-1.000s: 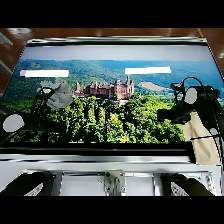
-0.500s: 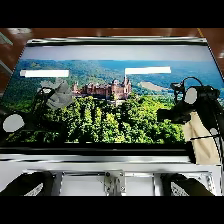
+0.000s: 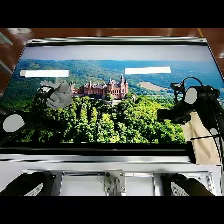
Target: Fold the shirts.
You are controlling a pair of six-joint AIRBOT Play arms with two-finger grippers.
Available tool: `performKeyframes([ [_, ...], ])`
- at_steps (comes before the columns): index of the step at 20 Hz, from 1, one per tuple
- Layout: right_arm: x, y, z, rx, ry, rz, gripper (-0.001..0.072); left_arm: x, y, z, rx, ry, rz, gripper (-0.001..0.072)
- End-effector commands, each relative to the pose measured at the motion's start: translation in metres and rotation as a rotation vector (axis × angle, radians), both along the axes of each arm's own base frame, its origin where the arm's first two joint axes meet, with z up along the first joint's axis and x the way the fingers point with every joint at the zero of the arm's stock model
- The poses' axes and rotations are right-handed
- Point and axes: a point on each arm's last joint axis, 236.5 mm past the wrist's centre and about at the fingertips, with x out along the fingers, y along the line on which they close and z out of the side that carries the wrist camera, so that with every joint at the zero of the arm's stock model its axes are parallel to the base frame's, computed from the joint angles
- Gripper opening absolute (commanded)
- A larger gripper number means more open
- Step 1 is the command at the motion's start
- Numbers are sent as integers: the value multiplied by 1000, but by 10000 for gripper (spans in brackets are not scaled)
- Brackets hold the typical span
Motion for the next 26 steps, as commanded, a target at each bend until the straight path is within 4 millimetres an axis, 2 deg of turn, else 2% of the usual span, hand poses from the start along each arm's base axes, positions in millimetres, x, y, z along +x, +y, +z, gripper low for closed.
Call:
performKeyframes([
  [1, -2, 0, 0, -2, 6, 7, 688, 14, -7, 6, -52, -50, 54, 702],
  [3, 6, 1, 0, 1, -25, 5, 688, 52, 34, 18, -28, -150, 326, 704],
  [6, 22, 4, 3, 16, -94, -1, 688, 120, 90, 45, -61, -285, 515, 705],
  [8, 30, 6, 4, 23, -130, -3, 688, 157, 127, 34, -47, -248, 583, 707],
  [11, 39, 6, 6, 26, -168, -5, 688, 203, 156, -12, -103, -132, 657, 708],
  [13, 42, 6, 7, 27, -181, -5, 688, 230, 162, -45, -151, -63, 699, 708],
  [16, 45, 5, 8, 20, -196, -5, 688, 263, 142, -88, -207, 6, 608, 708],
  [19, 52, 6, 10, 26, -222, -19, 688, 272, 132, -123, -207, 63, 597, 708],
  [21, 53, 6, 10, 30, -228, -34, 688, 268, 129, -138, -220, 108, 604, 701],
  [22, 53, 6, 10, 30, -228, -36, 688, 263, 128, -140, -219, 134, 603, 487],
  [23, 53, 6, 10, 30, -227, -36, 688, 254, 128, -139, -214, 175, 597, 48],
  [25, 53, 5, 10, 29, -226, -35, 687, 247, 126, -119, -205, 190, 553, 39],
  [26, 52, 5, 10, 29, -223, -34, 687, 250, 123, -94, -201, 147, 509, 39],
])
